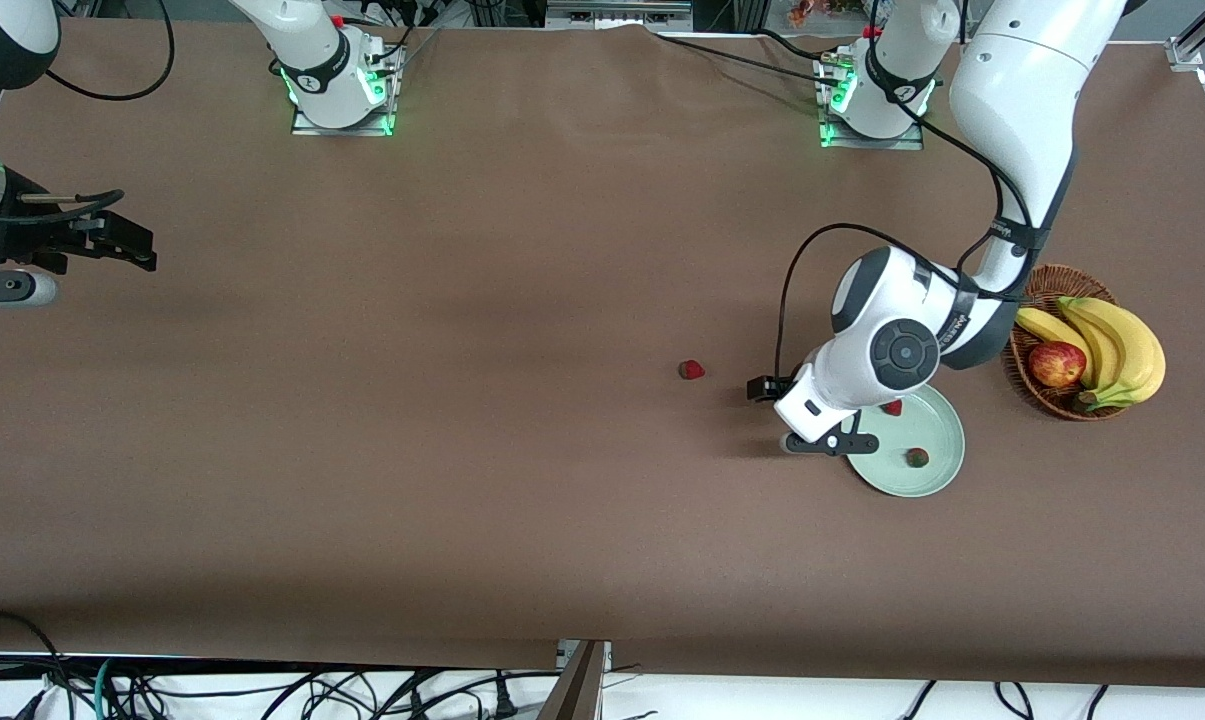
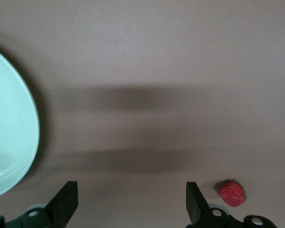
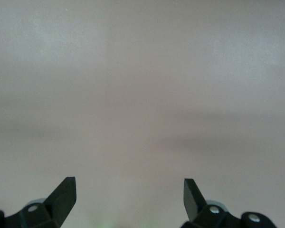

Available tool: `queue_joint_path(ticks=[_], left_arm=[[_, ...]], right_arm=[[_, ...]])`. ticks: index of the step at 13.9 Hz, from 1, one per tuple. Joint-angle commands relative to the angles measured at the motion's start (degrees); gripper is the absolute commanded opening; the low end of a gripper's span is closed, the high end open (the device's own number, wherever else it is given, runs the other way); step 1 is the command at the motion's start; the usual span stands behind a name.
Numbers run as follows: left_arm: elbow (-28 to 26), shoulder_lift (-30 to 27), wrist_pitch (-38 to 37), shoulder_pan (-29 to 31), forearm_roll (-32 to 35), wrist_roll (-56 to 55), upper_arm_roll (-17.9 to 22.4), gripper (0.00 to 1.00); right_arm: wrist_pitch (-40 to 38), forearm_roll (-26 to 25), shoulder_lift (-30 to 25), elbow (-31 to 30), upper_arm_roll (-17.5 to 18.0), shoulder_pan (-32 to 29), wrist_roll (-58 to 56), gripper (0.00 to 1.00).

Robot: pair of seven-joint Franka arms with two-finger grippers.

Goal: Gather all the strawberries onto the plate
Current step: 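Grasp the strawberry with the left gripper and lift it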

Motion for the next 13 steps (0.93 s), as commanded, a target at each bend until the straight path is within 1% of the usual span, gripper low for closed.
queue_joint_path(ticks=[1,3,6,8,10,13], left_arm=[[0.3,0.8,2.2,-2.9,-0.2,-3.3,-0.1,1.00],[0.4,2.3,5.3,-6.0,0.2,-11.3,-0.1,1.00],[0.3,3.7,8.4,-10.3,0.6,-19.5,0.1,1.00],[0.3,4.8,8.9,-11.9,0.7,-21.1,0.3,1.00],[-0.7,6.0,11.4,-12.5,0.8,-21.4,0.4,1.00],[-0.7,6.7,11.7,-13.7,1.5,-23.2,0.9,1.00]], right_arm=[[-0.2,-0.9,-0.4,-0.3,0.7,-0.5,0.6,1.00],[-0.2,-0.9,-0.4,-0.2,0.7,-0.5,0.6,1.00],[-0.2,-0.9,-0.4,-0.3,0.7,-0.4,0.6,1.00],[-0.2,-1.0,-0.4,-0.3,0.7,-0.3,0.6,1.00],[-0.2,-1.0,-0.4,-0.3,0.8,-0.1,0.7,1.00],[-0.2,-0.9,-0.4,-0.2,0.8,-0.1,0.6,1.00]])
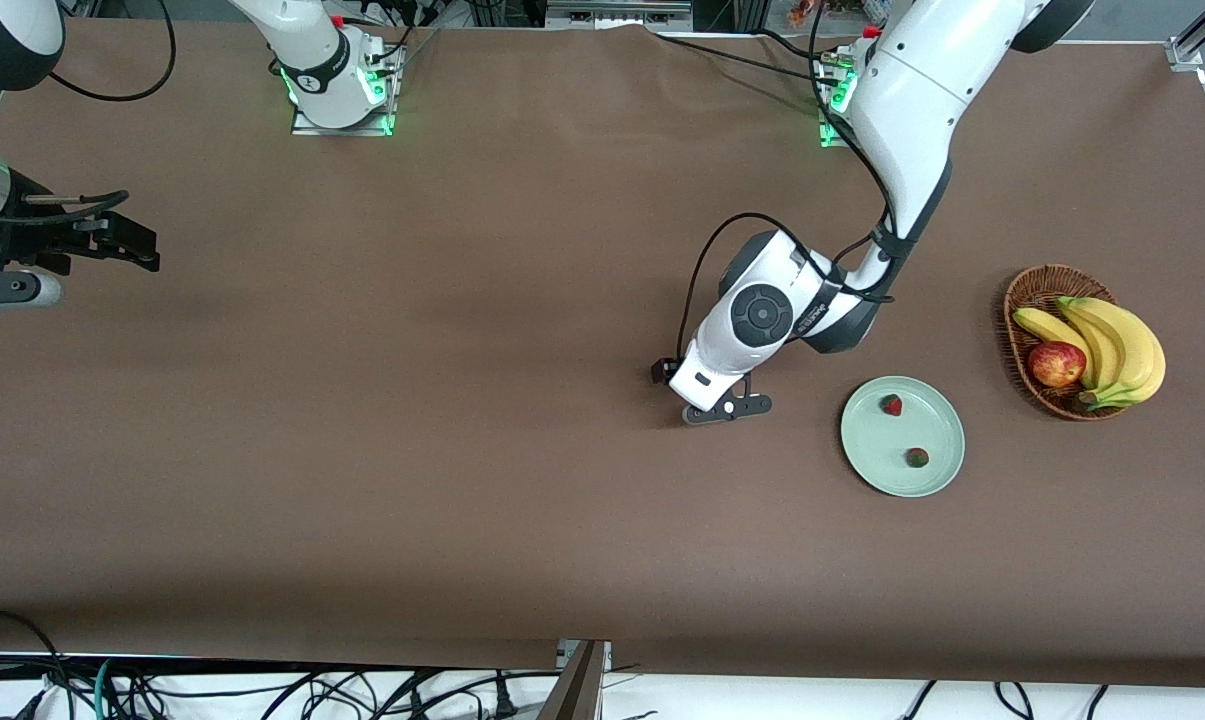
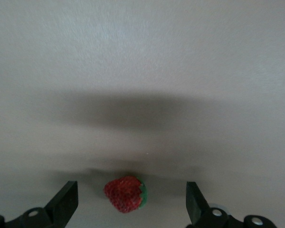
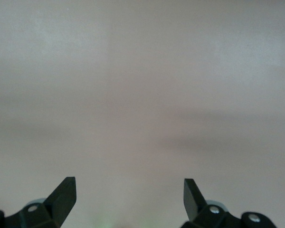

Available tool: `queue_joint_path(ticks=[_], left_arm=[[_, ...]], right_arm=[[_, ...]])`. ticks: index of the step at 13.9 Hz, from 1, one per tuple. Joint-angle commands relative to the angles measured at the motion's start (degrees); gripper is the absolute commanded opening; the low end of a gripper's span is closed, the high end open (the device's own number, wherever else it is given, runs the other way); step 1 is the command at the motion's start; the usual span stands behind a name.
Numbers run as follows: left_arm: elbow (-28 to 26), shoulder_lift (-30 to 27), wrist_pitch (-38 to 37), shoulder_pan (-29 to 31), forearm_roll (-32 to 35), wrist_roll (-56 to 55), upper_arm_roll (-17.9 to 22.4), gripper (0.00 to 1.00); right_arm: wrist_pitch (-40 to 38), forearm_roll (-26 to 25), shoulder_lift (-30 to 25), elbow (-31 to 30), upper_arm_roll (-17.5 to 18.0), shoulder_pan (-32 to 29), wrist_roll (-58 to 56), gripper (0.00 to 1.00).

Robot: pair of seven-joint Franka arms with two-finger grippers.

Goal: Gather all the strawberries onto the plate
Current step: 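Grasp the strawberry with the left gripper and lift it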

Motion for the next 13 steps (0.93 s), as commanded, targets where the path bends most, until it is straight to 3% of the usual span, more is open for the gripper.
queue_joint_path(ticks=[1,7,11,13], left_arm=[[-0.2,0.3,1.0,-1.2,2.4,-1.9,1.0,1.00],[-1.0,0.5,0.9,-1.2,2.8,-2.0,1.0,1.00],[-2.2,0.4,0.9,-2.1,2.8,-2.2,1.0,0.53],[-2.2,0.3,0.8,-2.4,2.8,-2.9,1.0,0.40]], right_arm=[[-0.1,-0.9,-0.5,-0.2,0.5,-0.2,0.6,1.00],[0.1,-0.8,-0.5,-0.2,0.5,-0.2,0.7,1.00],[0.0,-0.6,-0.5,-0.2,0.4,-0.4,0.9,1.00],[0.0,-0.5,-0.5,-0.2,0.4,-0.5,0.7,1.00]])
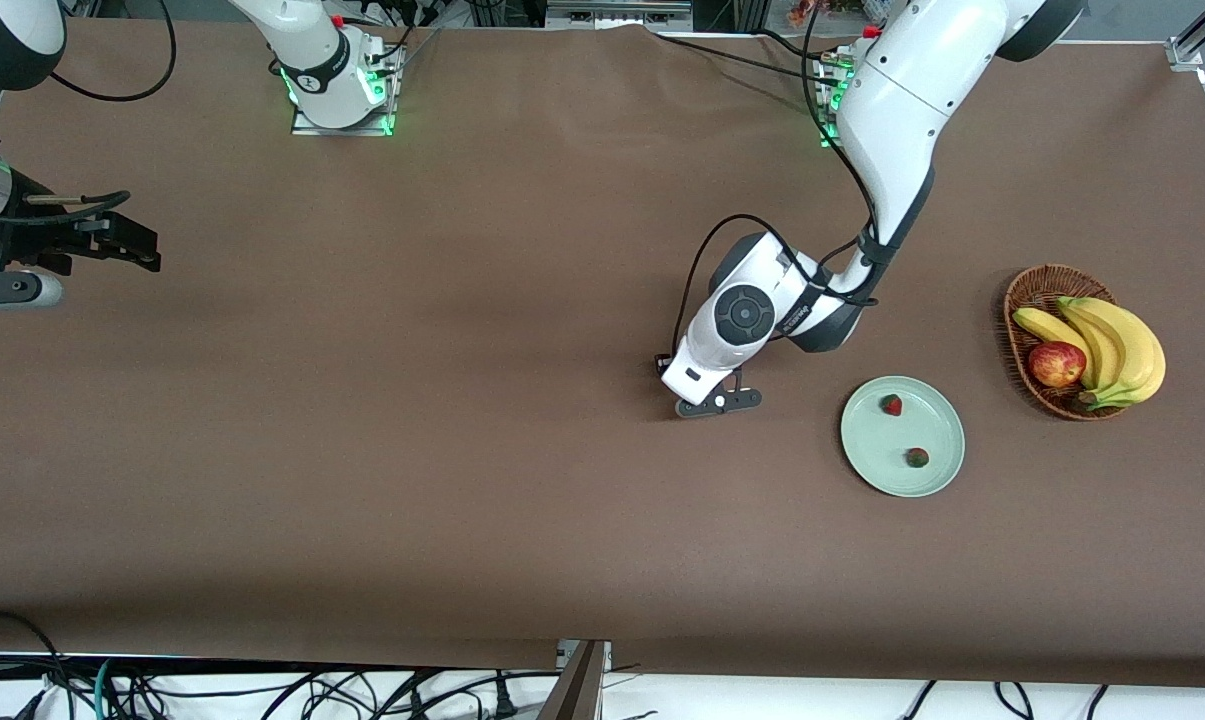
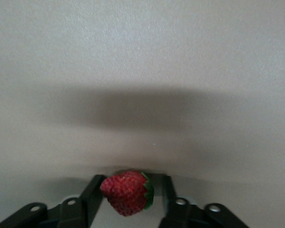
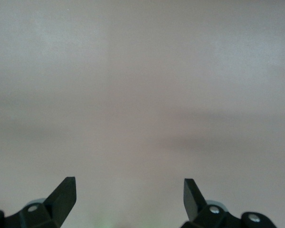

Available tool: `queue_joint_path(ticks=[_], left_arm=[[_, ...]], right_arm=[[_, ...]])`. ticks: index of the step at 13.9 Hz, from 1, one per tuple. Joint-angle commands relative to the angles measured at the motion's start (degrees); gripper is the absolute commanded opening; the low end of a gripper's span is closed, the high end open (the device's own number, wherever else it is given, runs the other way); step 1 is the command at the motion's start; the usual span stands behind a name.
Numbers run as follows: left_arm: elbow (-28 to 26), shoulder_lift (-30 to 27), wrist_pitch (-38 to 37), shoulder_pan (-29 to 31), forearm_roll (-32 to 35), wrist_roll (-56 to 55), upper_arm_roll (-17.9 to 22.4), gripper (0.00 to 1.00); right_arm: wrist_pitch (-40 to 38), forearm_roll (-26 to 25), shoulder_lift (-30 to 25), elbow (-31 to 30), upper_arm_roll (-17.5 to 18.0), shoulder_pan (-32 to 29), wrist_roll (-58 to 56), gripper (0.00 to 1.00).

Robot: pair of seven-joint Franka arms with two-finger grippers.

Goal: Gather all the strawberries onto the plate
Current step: 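Grasp the strawberry with the left gripper and lift it, then lower the strawberry onto the plate and open the left gripper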

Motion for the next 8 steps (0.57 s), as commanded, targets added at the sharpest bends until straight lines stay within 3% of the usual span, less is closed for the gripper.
queue_joint_path(ticks=[1,6,8], left_arm=[[-0.9,-0.7,0.2,-1.1,1.2,-1.4,0.6,0.37],[0.2,-4.7,-4.2,2.7,1.2,-0.2,0.9,0.36],[0.2,-7.0,-6.6,6.2,1.2,5.8,0.9,0.36]], right_arm=[[0.0,-0.5,-0.5,-0.2,0.2,-0.5,0.3,1.00],[0.0,-0.3,-0.5,0.0,0.2,-0.5,0.8,1.00],[0.0,-0.3,-0.5,0.0,0.2,-0.7,0.8,1.00]])
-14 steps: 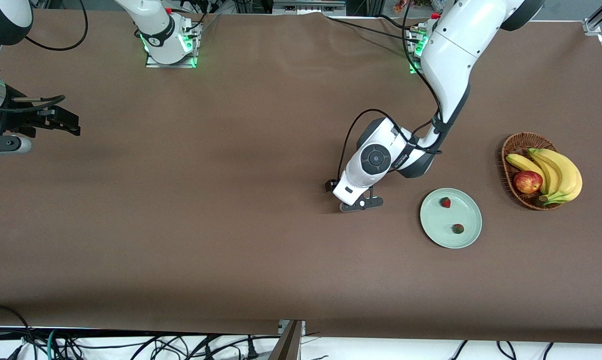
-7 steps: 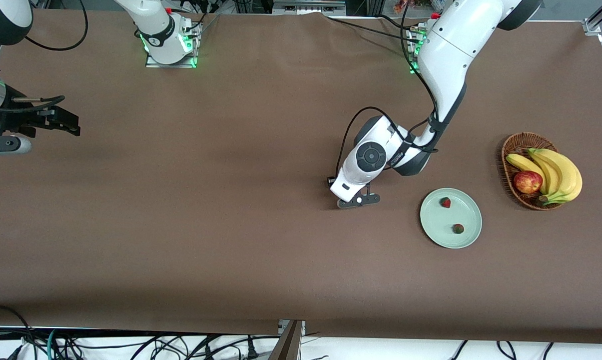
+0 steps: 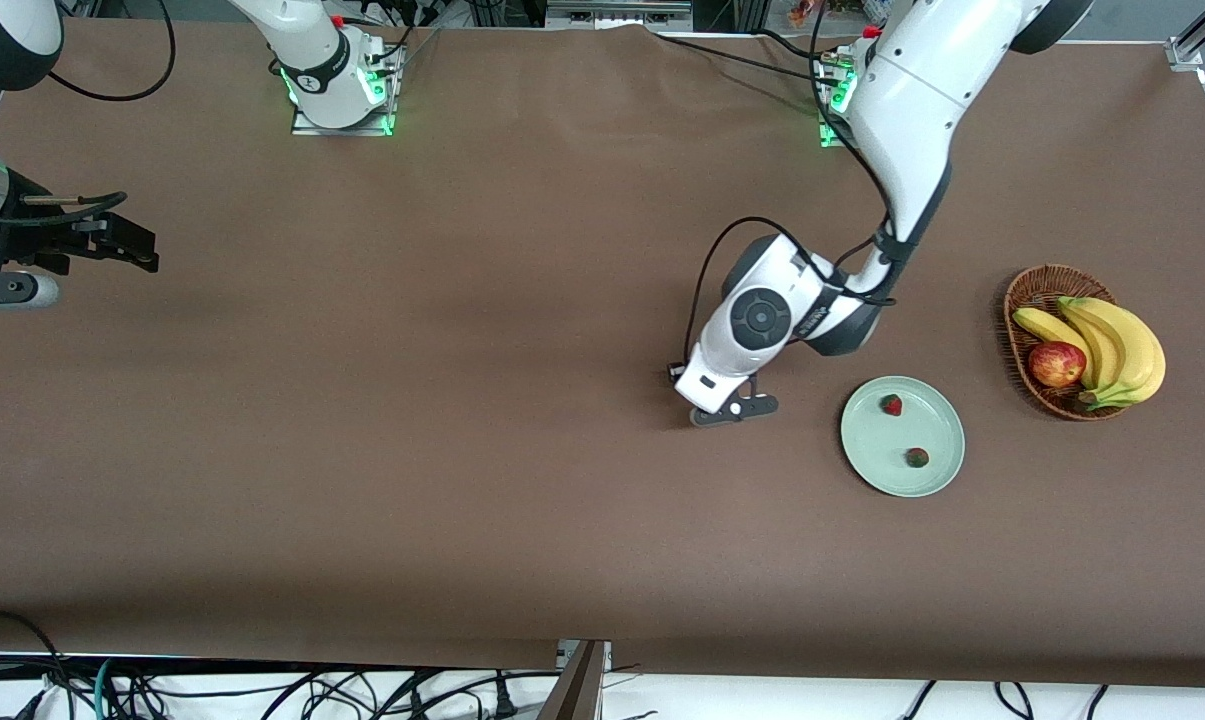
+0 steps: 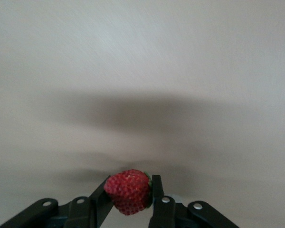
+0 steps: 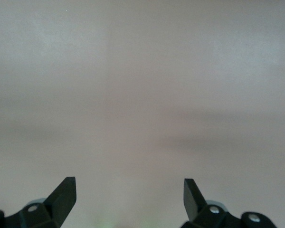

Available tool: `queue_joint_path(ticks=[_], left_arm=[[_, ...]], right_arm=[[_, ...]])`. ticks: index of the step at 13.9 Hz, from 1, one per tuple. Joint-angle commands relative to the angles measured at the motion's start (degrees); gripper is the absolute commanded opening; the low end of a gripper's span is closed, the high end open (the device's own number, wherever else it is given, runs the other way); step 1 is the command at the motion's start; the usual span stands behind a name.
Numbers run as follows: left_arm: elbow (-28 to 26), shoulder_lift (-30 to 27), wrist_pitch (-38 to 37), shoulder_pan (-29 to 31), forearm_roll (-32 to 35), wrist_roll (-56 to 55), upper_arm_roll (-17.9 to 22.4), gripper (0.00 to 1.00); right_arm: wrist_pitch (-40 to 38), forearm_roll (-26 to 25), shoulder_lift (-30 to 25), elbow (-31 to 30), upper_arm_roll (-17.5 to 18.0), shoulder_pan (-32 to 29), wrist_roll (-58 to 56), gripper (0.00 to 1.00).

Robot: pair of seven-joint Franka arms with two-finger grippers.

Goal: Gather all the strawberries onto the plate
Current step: 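Lower the strawberry onto the plate and open the left gripper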

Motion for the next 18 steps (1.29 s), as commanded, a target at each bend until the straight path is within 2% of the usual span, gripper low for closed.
queue_joint_path(ticks=[1,6,11,12,14,18], left_arm=[[-0.9,-4.7,-4.4,5.3,1.0,7.5,-0.3,0.36],[-1.3,-4.8,-6.6,14.6,1.1,33.1,-0.2,0.37],[-1.0,-2.3,-5.5,22.4,1.2,62.4,0.1,0.39],[-1.0,-2.0,-4.6,23.5,1.1,65.7,0.1,0.49],[-0.9,-1.9,-4.1,24.2,1.2,68.6,0.1,1.00],[0.3,-3.4,-4.6,23.8,1.2,68.1,-0.2,1.00]], right_arm=[[-0.1,-0.3,-0.5,0.0,0.4,-0.6,0.6,1.00],[0.1,-0.3,-0.5,0.0,0.4,-0.6,0.2,1.00],[0.1,-0.3,-0.1,0.1,0.0,-0.8,0.2,1.00],[0.1,-0.3,-0.1,0.1,0.0,-0.8,0.1,1.00],[0.1,-0.3,-0.1,0.1,0.1,-0.7,0.2,1.00],[0.2,-0.3,0.0,0.1,0.1,-0.6,0.2,1.00]])
